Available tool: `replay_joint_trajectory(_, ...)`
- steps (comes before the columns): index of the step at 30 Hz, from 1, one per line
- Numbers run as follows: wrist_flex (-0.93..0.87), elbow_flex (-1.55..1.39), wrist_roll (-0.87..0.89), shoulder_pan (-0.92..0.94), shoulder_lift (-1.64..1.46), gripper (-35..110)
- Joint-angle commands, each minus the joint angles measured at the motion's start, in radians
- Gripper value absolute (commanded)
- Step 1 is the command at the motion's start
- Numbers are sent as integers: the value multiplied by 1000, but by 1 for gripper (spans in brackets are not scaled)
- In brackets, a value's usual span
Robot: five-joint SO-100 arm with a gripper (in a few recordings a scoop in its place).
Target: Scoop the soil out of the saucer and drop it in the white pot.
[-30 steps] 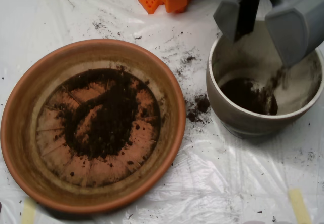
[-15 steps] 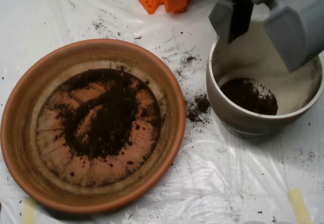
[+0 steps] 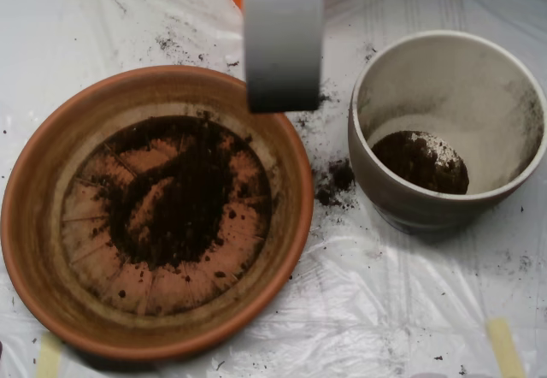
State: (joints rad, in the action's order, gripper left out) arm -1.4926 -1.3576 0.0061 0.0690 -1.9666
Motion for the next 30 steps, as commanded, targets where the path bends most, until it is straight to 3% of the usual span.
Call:
replay_joint_trajectory(1,84,-132,-21,126,-91,45)
replay_joint_trajectory(8,305,-554,-101,265,-184,49)
replay_joint_trajectory(14,442,-746,-109,325,-130,48)
replay_joint_trajectory(22,525,-752,-106,402,133,48)
replay_joint_trajectory(30,503,-638,-146,431,328,58)
